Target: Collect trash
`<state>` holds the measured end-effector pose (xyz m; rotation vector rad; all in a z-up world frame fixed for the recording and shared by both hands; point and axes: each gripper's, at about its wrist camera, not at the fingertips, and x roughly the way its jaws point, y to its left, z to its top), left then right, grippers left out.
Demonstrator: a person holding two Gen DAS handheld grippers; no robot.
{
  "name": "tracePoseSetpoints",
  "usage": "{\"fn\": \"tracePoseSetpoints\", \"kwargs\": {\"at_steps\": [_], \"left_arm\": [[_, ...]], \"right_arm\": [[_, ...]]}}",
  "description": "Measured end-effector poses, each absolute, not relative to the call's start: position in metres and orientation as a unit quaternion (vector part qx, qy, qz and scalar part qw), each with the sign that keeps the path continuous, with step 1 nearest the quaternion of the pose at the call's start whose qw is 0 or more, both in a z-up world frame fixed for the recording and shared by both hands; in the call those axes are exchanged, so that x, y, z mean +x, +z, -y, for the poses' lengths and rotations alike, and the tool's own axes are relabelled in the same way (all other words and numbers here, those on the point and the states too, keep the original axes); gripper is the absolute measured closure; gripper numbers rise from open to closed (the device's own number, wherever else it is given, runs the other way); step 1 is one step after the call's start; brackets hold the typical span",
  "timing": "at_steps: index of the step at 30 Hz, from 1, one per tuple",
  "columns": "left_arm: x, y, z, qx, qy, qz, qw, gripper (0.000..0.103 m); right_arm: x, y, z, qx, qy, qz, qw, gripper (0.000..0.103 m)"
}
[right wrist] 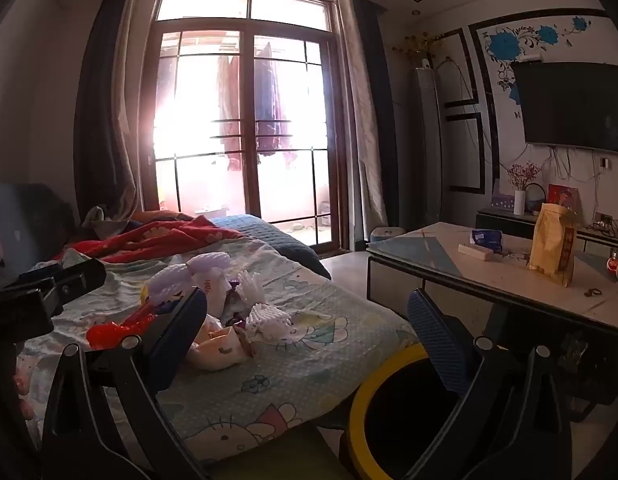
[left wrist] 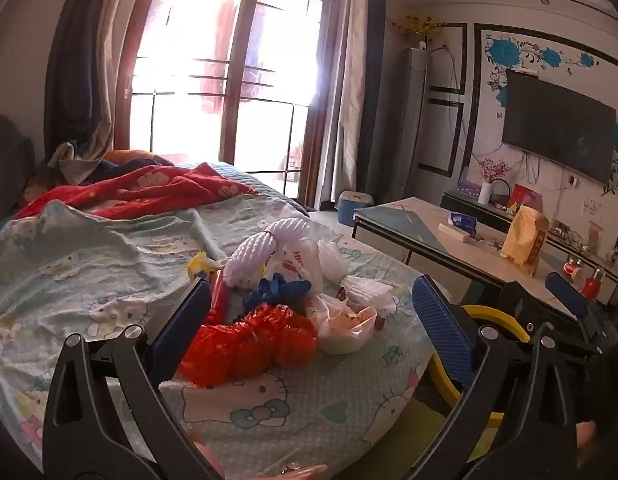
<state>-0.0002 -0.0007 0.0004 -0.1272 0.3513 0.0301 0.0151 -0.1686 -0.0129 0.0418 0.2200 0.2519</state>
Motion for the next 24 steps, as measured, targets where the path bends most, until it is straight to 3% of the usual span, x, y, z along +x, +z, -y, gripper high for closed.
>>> {"fn": "tracePoseSetpoints", "kwargs": {"at_steps": [24], "left_arm": [[-0.01, 0.003, 0.001, -0.056, 0.004, -0.16, 0.986, 0.011]], "right_arm": [[0.0161, -0.0127, 0.1709, 0.023, 0.118, -0.108, 0.987, 0.005]]}}
